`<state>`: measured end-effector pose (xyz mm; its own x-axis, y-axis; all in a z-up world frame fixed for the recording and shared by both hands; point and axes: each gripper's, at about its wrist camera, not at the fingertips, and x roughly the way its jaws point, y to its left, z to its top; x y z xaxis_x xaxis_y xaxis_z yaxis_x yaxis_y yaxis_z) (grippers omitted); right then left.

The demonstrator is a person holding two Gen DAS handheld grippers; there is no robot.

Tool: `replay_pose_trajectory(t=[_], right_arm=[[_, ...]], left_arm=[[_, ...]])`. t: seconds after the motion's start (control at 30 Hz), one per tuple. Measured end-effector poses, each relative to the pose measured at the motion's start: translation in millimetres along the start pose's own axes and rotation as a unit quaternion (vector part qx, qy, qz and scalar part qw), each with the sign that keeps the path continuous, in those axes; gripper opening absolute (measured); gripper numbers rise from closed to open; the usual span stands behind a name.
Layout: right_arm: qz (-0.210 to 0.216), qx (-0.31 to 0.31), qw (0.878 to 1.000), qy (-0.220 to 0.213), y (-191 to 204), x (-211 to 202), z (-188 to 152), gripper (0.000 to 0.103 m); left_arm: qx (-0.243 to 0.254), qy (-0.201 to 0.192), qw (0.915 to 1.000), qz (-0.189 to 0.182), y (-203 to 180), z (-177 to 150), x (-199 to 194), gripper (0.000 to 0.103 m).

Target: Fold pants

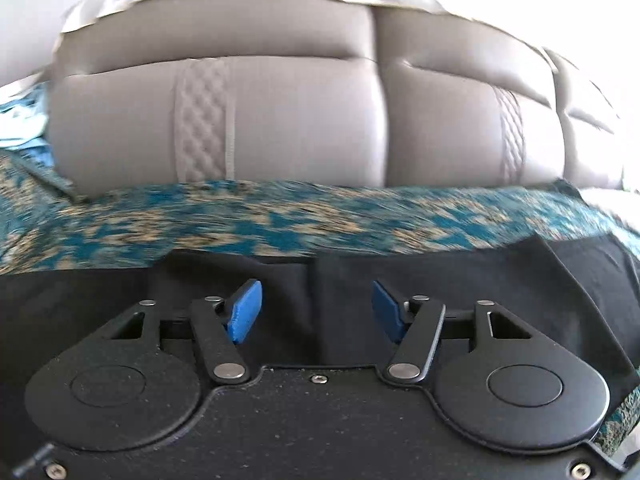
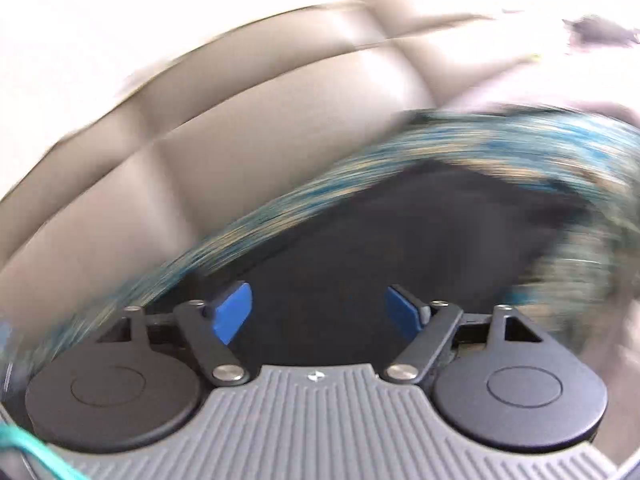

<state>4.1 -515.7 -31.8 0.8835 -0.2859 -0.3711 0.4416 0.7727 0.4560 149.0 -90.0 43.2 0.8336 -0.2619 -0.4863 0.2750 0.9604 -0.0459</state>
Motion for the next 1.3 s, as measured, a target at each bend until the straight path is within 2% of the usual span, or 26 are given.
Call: replay_pose_trajectory(t=[0.03, 0.13, 0.27, 0.33, 0.47, 0.57, 0.7, 0.8, 0.9, 0.97, 1.0, 1.03, 1.13, 1.2, 1.3], right_arm=[[-0.036, 0.039, 0.999, -0.012, -21, -1, 8, 0.072], [-0.087, 0.1, 0.991, -0.025, -60, 2, 22, 0.07], [-0.116, 0.102, 0.988, -0.019, -87, 16, 31, 0.074], [-0.124, 0.092, 0.988, -0.027, -88, 23, 33, 0.074], [-0.142, 0.086, 0.985, -0.035, -92, 41, 41, 0.074], [-0.167, 0.096, 0.98, -0.043, -91, 35, 45, 0.071], [-0.209, 0.074, 0.974, -0.051, -80, 30, 32, 0.075], [-0.214, 0.066, 0.973, -0.056, -78, 31, 27, 0.08], [-0.208, 0.047, 0.976, -0.041, -78, 46, 37, 0.077], [-0.215, 0.022, 0.976, -0.025, -75, 54, 45, 0.052], [-0.204, 0.021, 0.978, -0.022, -74, 54, 48, 0.022], [-0.184, 0.032, 0.982, -0.013, -75, 54, 48, 0.015], [-0.141, 0.056, 0.988, 0.003, -71, 49, 47, 0.008], [-0.112, 0.076, 0.991, 0.008, -67, 45, 48, 0.007], [-0.072, 0.064, 0.995, -0.006, -44, 30, 55, 0.007]], left_arm=[[0.004, 0.003, 1.0, -0.004, -6, 0, 5, 0.055], [0.019, 0.004, 0.9997, -0.011, -27, 1, 19, 0.055], [0.044, 0.015, 0.9988, 0.016, -39, -3, 43, 0.055], [0.045, 0.017, 0.9984, 0.031, -35, -8, 53, 0.055], [0.036, 0.009, 0.9988, 0.032, -28, -10, 57, 0.058], [0.044, 0.006, 0.9983, 0.038, -30, -12, 57, 0.059], [0.039, 0.006, 0.9985, 0.037, -29, -11, 57, 0.06], [0.039, 0.006, 0.9985, 0.037, -28, -11, 57, 0.061], [0.039, 0.005, 0.9986, 0.036, -28, -11, 57, 0.062], [0.036, 0.005, 0.9988, 0.033, -26, -11, 57, 0.062], [0.033, 0.005, 0.9989, 0.031, -25, -11, 57, 0.063], [0.032, 0.005, 0.999, 0.03, -25, -11, 57, 0.063], [0.03, 0.006, 0.999, 0.033, -25, -10, 55, 0.063], [0.027, 0.012, 0.9989, 0.035, -21, -5, 50, 0.061], [-0.029, 0.008, 0.999, 0.032, 5, 2, 28, 0.06]])
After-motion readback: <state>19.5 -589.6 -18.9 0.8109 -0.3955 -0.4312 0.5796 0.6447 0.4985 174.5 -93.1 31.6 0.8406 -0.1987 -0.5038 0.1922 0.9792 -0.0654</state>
